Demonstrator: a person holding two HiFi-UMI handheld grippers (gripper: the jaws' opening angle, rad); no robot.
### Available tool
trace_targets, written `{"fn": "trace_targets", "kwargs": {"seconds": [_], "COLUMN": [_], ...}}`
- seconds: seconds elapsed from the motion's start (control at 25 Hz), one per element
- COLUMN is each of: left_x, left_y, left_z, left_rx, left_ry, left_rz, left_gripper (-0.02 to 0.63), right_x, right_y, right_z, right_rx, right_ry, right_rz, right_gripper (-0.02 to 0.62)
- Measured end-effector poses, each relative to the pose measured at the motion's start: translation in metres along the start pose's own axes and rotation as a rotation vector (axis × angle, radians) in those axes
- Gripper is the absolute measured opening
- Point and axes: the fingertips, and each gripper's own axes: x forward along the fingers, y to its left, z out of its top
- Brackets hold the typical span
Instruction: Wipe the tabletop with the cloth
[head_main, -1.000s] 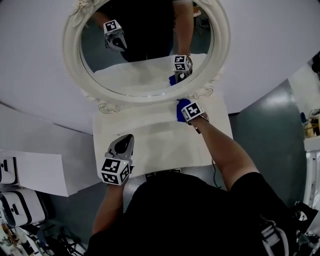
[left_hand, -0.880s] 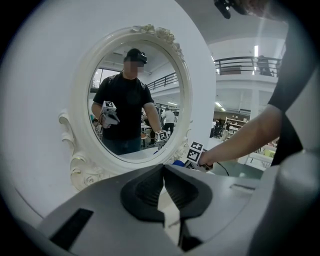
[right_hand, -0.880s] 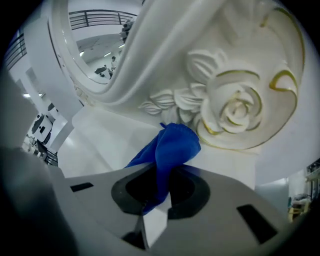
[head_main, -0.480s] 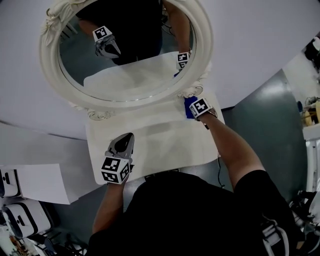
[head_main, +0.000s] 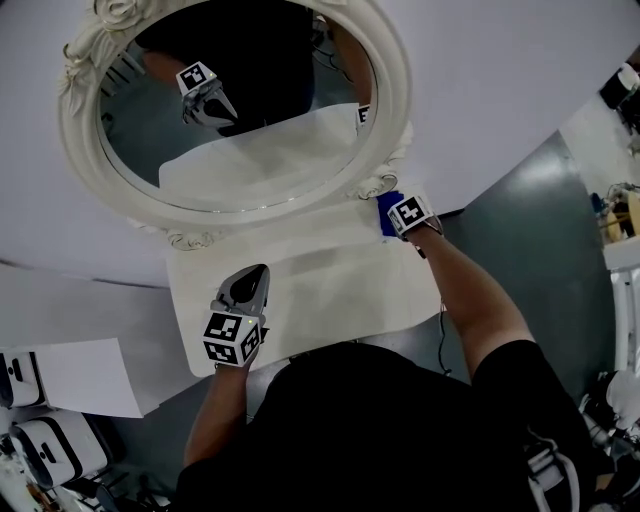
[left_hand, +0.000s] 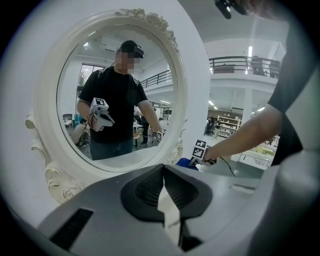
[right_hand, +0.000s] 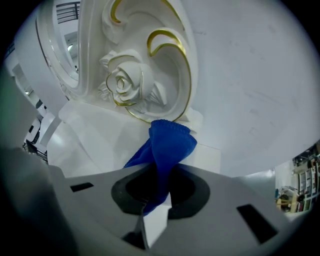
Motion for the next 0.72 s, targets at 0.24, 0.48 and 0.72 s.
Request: {"fn": "trace_targets", "kwargs": {"seconds": [0.24, 0.48, 0.72], "left_x": [0.004, -0.001, -0.006], "left_y": [0.0, 0.001, 0.001], "left_z": [0.007, 0.004, 0.008], "left_rx": [0.009, 0.004, 0.013], "left_ry": [-0.009, -0.007, -0.02], "left_rz": [-0.008, -0.005, -0.001], "left_gripper": [0.012, 0.012, 0.012], "right_x": [-0.003, -0.012, -0.045], "right_y": [-0.007, 0.013, 0.026], "right_z": [-0.005, 0.01, 0.023], "right_rx": [0.023, 0.036, 0.039], "right_ry": [0.006, -0.094, -0.191], "right_rz": [-0.015, 0.04, 0.033], "right_gripper": [0.04, 0.04, 0.039]}}
